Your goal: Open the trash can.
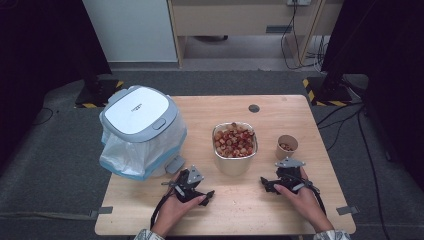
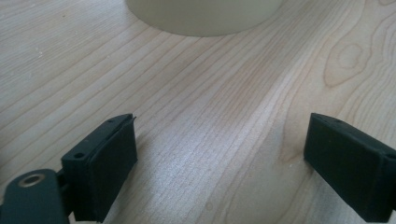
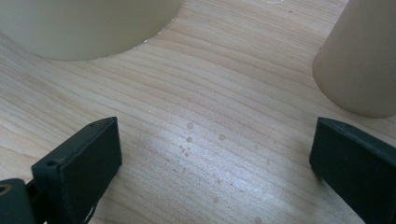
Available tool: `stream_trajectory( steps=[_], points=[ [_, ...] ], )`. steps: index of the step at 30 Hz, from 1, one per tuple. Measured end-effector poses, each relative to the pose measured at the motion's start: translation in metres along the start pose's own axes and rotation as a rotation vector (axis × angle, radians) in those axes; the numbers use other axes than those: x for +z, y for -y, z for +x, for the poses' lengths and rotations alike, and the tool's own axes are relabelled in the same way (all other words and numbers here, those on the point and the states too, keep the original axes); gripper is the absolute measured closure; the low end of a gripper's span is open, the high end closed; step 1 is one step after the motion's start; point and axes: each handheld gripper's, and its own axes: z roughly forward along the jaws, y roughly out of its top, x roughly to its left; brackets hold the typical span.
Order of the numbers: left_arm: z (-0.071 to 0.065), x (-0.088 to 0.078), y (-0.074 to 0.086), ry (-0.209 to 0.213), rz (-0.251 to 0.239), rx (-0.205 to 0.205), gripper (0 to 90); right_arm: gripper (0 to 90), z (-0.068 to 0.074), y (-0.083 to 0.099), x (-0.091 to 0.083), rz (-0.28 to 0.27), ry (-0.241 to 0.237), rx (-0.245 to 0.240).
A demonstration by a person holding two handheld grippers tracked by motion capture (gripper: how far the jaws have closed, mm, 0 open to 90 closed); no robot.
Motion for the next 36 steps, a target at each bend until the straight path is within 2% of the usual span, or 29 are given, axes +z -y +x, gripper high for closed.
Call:
stream_trajectory(
  steps=[3, 6, 7, 10, 13, 15, 17, 18, 19, 20, 21, 22, 26, 27, 30, 31, 33, 36],
  points=[
    [-0.002, -0.002, -0.001, -0.011, -0.002, 0.017, 10.8, 2.8, 0.0, 0.001, -0.001, -0.001, -0.002, -0.004],
    [-0.004, -0.007, -0.004, -0.012, -0.026, 0.021, 13.6, 2.8, 0.0, 0.002, -0.002, 0.0, -0.004, -0.007],
    [-0.003, -0.012, -0.007, -0.017, -0.046, 0.019, 16.1, 2.8, 0.0, 0.002, -0.002, -0.001, -0.006, -0.007],
    [-0.002, -0.018, -0.009, -0.026, -0.064, 0.018, 23.4, 2.8, 0.0, 0.003, -0.003, 0.001, -0.007, -0.007],
    [0.004, -0.027, -0.009, -0.059, -0.081, 0.004, 27.0, 2.8, 0.0, 0.003, -0.003, 0.0, -0.007, -0.008],
    [0.008, -0.032, -0.008, -0.078, -0.098, -0.012, 32.6, 2.8, 0.0, 0.003, -0.003, 0.0, -0.007, -0.009],
    [0.015, -0.041, -0.008, -0.12, -0.122, -0.018, 37.2, 2.8, 0.0, 0.003, -0.003, 0.0, -0.01, -0.012],
    [0.015, -0.041, -0.008, -0.12, -0.122, -0.018, 38.3, 2.8, 0.0, 0.003, -0.003, 0.0, -0.01, -0.012],
    [0.021, -0.045, -0.007, -0.141, -0.136, -0.038, 39.5, 2.8, 0.0, 0.003, -0.003, -0.001, -0.011, -0.011],
    [0.021, -0.045, -0.007, -0.141, -0.136, -0.038, 41.2, 2.8, 0.0, 0.003, -0.003, -0.001, -0.011, -0.011],
    [0.026, -0.049, -0.005, -0.168, -0.138, -0.049, 42.5, 2.8, 0.0, 0.003, -0.003, -0.001, -0.012, -0.013],
    [0.026, -0.049, -0.005, -0.168, -0.138, -0.049, 43.7, 2.8, 0.0, 0.003, -0.003, -0.001, -0.012, -0.013],
    [0.035, -0.054, -0.001, -0.21, -0.144, -0.075, 49.3, 2.8, 0.0, 0.003, -0.003, -0.001, -0.012, -0.012],
    [0.04, -0.056, 0.0, -0.232, -0.138, -0.082, 55.6, 2.8, 0.0, 0.003, -0.003, -0.001, -0.012, -0.012],
    [0.044, -0.057, 0.002, -0.25, -0.139, -0.089, 62.8, 2.8, 0.0, 0.003, -0.003, -0.001, -0.012, -0.013],
    [0.047, -0.057, 0.003, -0.267, -0.128, -0.102, 64.3, 2.8, 0.0, 0.003, -0.003, -0.001, -0.012, -0.013],
    [0.049, -0.056, 0.003, -0.275, -0.123, -0.105, 65.8, 2.8, 0.0, 0.003, -0.003, -0.001, -0.012, -0.014],
    [0.052, -0.055, 0.004, -0.291, -0.123, -0.12, 76.1, 2.8, 0.0, 0.003, -0.003, -0.001, -0.012, -0.014]
  ],
)
